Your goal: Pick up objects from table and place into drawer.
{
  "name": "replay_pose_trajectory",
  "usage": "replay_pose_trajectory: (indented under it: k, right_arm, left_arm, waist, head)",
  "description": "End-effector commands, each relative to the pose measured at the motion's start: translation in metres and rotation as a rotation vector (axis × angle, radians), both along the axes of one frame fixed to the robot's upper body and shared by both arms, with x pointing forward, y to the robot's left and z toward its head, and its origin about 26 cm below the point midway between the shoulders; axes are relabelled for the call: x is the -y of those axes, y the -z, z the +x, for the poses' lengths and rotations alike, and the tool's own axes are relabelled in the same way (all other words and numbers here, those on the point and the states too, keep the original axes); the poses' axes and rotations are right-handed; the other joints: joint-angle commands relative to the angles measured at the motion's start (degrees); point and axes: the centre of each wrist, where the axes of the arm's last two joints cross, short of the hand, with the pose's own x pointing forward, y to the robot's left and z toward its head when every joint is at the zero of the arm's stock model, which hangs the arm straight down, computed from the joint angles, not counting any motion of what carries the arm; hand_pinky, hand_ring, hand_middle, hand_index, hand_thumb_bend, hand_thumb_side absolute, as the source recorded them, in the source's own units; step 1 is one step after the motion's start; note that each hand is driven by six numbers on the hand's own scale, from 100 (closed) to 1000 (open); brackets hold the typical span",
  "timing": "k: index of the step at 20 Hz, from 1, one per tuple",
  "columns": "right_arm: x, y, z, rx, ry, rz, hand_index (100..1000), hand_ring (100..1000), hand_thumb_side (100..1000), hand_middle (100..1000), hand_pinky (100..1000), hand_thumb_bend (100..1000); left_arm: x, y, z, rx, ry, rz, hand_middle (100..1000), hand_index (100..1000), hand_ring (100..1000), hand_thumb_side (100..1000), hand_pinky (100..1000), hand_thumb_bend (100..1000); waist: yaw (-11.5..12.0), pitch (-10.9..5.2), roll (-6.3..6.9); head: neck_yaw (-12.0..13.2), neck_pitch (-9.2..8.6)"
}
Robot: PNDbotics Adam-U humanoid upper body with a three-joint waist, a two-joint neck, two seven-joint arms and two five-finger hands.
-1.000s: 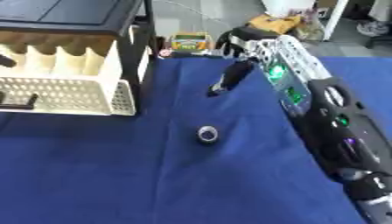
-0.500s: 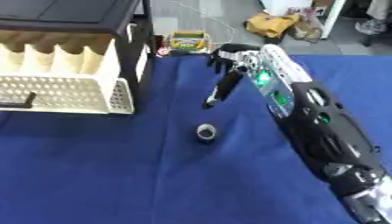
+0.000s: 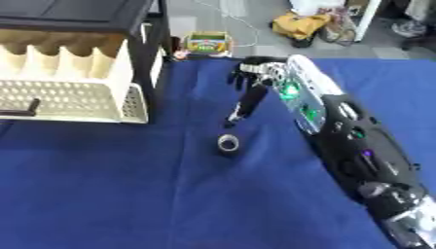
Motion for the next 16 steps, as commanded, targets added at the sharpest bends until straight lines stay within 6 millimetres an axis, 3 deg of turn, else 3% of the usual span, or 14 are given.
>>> replay_pose_trajectory:
  k: [1, 6, 16]
  right_arm:
    - [0.007, -0.011, -0.006, 0.031, -0.002, -0.005, 873, 708, 219, 711, 594, 648]
    - [0.009, -0.004, -0.01, 0.034, 0.002, 0.0, 863, 697, 219, 696, 584, 643]
    - [0.011, 0.017, -0.014, 0.01, 0.016, 0.006, 860, 677, 200, 694, 547, 621]
  left_arm:
    - [-0.003, -0.014, -0.008, 0.108, 0.014, -0.147, 100, 863, 100, 707, 100, 100]
    - [-0.003, -0.012, -0.007, 0.152, 0.045, -0.254, 100, 851, 100, 712, 100, 100]
    - [-0.001, -0.003, -0.003, 0.124, 0.075, -0.268, 100, 838, 100, 723, 100, 100]
  waist:
    - [0.2, -1.46, 0.16]
    - [0.1, -1.56, 0.1]
    - [0.4, -1.34, 0.13]
  head:
    - [-0.2, 0.37]
    - [-0.3, 0.25]
    - [-0.6, 0.16]
